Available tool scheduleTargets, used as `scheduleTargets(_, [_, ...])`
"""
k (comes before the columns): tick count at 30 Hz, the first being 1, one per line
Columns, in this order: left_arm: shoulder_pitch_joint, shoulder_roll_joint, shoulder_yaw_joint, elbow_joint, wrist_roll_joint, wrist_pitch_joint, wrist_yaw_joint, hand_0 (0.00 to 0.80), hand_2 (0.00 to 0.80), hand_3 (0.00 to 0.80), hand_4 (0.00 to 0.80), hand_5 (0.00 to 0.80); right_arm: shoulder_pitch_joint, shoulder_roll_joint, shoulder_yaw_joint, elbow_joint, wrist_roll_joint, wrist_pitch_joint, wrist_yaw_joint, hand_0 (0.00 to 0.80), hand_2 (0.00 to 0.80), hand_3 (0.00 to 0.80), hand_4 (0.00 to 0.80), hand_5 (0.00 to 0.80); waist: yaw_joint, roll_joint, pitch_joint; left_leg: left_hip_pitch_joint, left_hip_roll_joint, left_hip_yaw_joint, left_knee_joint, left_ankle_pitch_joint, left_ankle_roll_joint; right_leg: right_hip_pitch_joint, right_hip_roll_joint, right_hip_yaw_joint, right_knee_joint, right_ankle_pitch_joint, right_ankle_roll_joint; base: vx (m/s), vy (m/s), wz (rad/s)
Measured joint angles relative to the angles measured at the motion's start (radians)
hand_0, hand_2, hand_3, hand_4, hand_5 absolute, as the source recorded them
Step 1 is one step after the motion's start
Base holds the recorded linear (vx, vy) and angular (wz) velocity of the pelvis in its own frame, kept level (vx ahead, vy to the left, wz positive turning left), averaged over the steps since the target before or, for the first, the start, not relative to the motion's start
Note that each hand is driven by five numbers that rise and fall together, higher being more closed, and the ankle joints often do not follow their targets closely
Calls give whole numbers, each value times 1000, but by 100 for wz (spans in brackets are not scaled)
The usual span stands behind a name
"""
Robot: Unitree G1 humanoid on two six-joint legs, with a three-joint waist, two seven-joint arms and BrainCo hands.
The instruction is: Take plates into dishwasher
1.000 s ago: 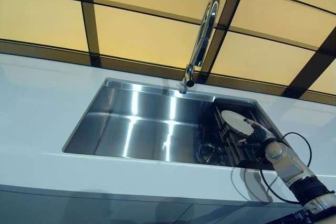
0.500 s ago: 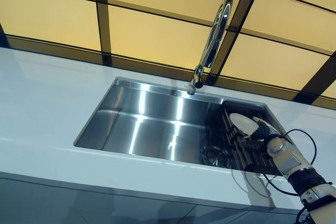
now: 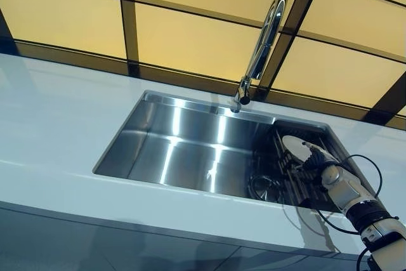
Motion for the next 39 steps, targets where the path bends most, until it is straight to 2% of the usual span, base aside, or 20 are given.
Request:
scheduleTargets(11, [-1, 0, 0, -13, -3, 0, 1, 0, 0, 0, 0, 0, 0, -1, -5, 52, -22, -12, -7, 0, 0, 0, 0, 0, -1, 8, 6, -19, 0, -3, 5, 0, 0, -12, 0, -2, -1, 0, -4, 0, 0, 0])
scheduleTargets(17, [-1, 1, 0, -27, -7, 1, 6, 0, 0, 0, 0, 0, 1, -2, -11, 52, -17, -12, -52, 0, 0, 0, 0, 0, -2, 8, 7, -30, 0, -4, 7, 0, 0, -15, 0, -4, -5, 0, -4, -6, 8, 3])
scheduleTargets(27, [1, 5, 0, -31, -21, 1, 15, 0, 0, 0, 0, 0, 1, -61, -105, 47, 100, -10, -170, 0, 0, 0, 0, 0, -5, -5, 24, -30, 0, -3, 4, -1, 0, -17, 0, -2, -5, 0, -4, 0, 0, 0])
scheduleTargets(39, [3, 5, 0, -31, -28, 0, 18, 0, 0, 0, 0, 0, 6, -97, -149, 47, 101, -7, -175, 0, 0, 0, 0, 0, -6, -6, 25, -26, 0, 2, -2, 0, 0, -18, 0, 2, -5, 0, -4, 0, 0, 0])
